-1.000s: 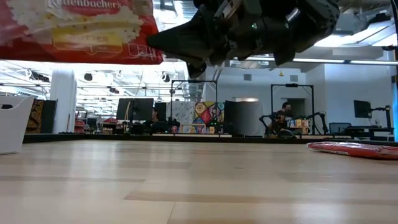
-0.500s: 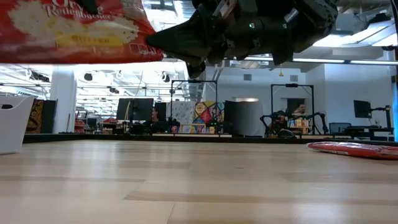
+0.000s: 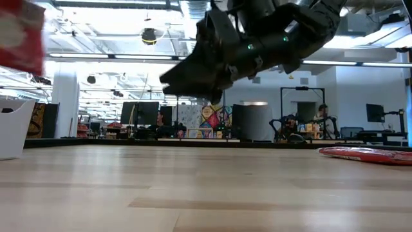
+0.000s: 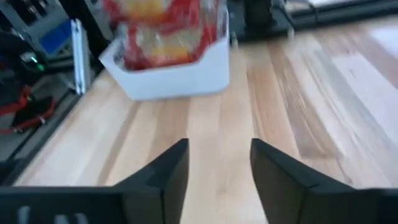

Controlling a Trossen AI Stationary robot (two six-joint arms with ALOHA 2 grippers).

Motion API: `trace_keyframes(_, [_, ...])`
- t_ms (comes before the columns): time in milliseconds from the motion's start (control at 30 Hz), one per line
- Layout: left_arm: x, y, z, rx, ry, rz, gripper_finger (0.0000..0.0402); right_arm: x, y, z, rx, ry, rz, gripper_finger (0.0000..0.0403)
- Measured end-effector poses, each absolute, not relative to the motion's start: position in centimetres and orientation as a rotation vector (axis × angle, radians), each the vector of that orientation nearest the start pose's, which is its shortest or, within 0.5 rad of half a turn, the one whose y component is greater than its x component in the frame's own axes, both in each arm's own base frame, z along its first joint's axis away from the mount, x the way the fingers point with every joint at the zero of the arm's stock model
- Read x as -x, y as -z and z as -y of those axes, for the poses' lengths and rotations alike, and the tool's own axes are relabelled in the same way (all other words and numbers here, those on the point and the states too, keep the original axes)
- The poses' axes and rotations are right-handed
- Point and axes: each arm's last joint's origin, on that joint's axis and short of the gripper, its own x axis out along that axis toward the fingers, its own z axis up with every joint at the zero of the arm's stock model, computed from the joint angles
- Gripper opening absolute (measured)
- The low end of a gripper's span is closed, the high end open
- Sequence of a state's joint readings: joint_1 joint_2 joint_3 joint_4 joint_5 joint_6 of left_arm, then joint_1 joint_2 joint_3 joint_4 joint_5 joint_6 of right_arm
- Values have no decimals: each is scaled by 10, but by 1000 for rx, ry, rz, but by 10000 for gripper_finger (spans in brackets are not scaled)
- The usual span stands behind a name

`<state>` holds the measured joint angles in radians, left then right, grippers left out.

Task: Sort popcorn bags into baskets
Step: Put the red popcorn bag into the white bin

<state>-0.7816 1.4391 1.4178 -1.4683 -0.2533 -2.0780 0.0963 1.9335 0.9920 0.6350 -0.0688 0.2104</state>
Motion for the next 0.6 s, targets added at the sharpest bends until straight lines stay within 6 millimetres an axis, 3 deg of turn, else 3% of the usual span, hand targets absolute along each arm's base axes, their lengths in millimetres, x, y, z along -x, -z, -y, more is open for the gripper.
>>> trace_keyframes(100, [-171, -321, 168, 1001, -962, -1125, 5, -395, -153, -39, -201, -99, -379, 210])
trace_keyframes(233, [-183, -304, 173, 965, -1029, -1154, 3, -393, -150, -38, -206, -43, -412, 222])
trace_keyframes(400, [-198, -285, 176, 887, -1132, -1165, 10, -394, -149, -35, -216, -31, -419, 217])
trace_keyframes(600, [-198, -271, 183, 817, -1238, -1246, 9, -393, -148, -38, -214, -42, -432, 199])
